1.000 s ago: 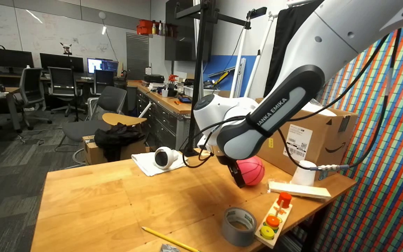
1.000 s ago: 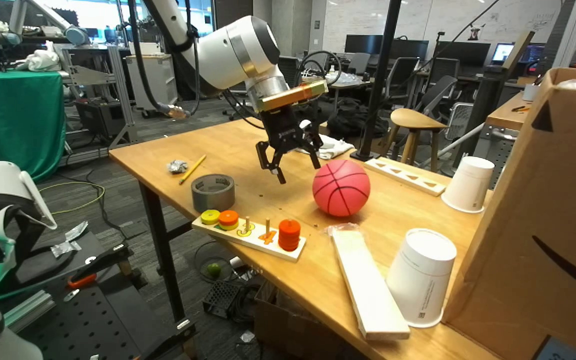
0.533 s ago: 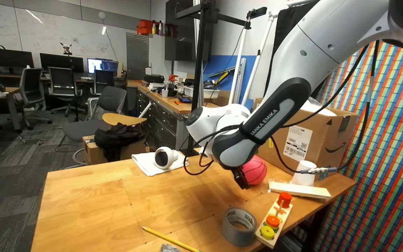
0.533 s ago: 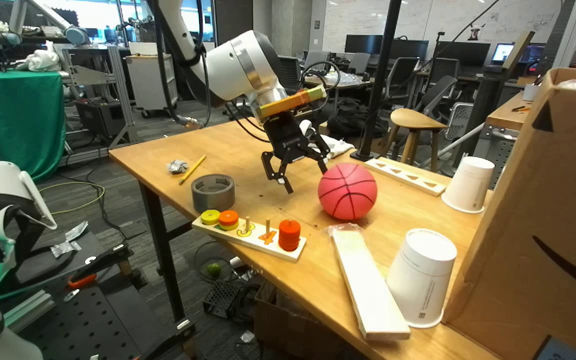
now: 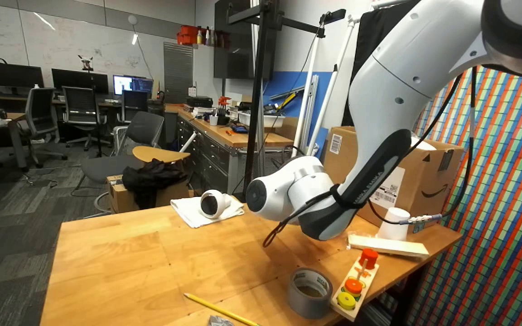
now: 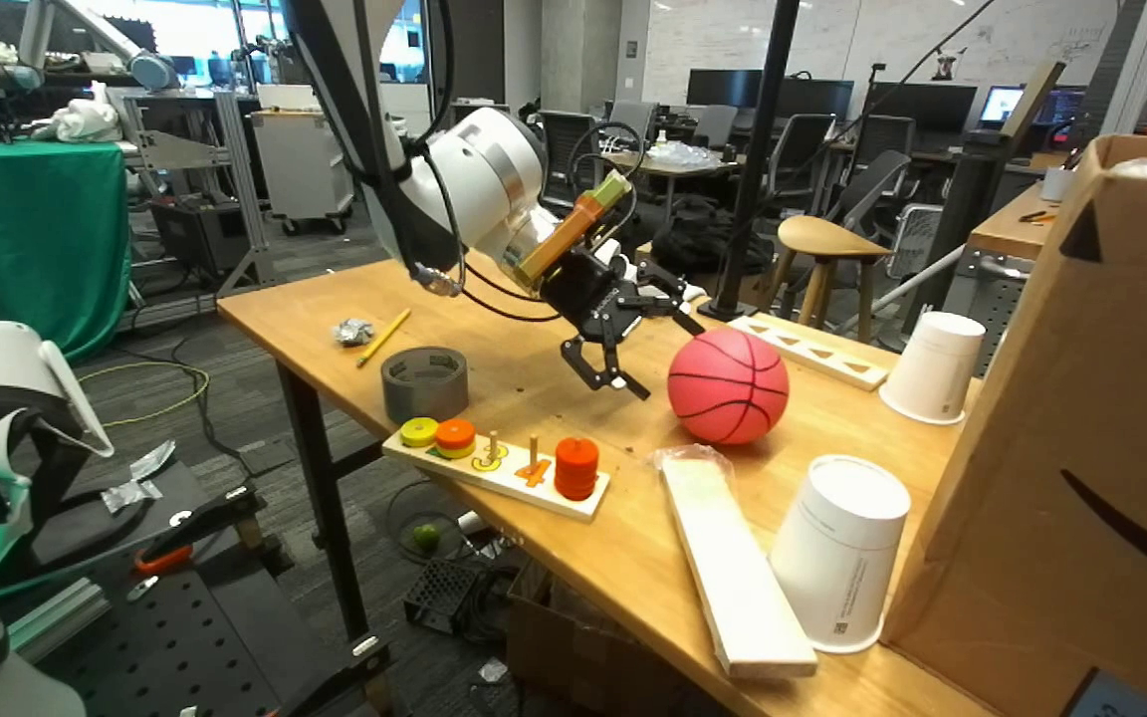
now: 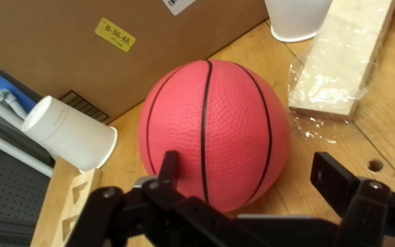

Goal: Move the ball to the right

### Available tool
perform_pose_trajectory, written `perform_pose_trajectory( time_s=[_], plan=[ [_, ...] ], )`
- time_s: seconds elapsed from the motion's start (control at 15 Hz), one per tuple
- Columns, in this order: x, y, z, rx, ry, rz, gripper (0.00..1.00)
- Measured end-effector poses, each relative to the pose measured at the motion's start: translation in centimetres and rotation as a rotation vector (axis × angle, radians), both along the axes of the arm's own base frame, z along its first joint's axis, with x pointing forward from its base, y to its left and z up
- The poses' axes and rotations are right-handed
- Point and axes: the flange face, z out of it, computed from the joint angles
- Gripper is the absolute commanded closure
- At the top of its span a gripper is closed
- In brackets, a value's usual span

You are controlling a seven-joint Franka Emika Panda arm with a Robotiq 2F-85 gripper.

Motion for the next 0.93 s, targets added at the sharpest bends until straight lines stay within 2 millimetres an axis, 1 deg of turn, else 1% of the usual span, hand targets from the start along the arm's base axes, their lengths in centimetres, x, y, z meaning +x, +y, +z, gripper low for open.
perform_pose_trajectory(
  time_s=[0.13, 0.33, 0.47, 0.6, 0.73, 0.87, 0.93],
  plan=[
    [-0.2, -1.8, 0.2, -0.091, -0.062, 0.005, 0.00],
    [-0.4, -5.1, 1.7, -0.227, -0.158, -0.001, 0.00],
    [-0.5, -6.4, 2.9, -0.301, -0.229, -0.011, 0.00],
    [-0.8, -6.9, 3.8, -0.349, -0.300, -0.018, 0.00],
    [-1.4, -6.8, 4.6, -0.361, -0.354, -0.026, 0.00],
    [-2.0, -5.9, 5.3, -0.342, -0.373, -0.018, 0.00],
    [-2.4, -5.1, 5.6, -0.316, -0.373, -0.014, 0.00]
  ],
)
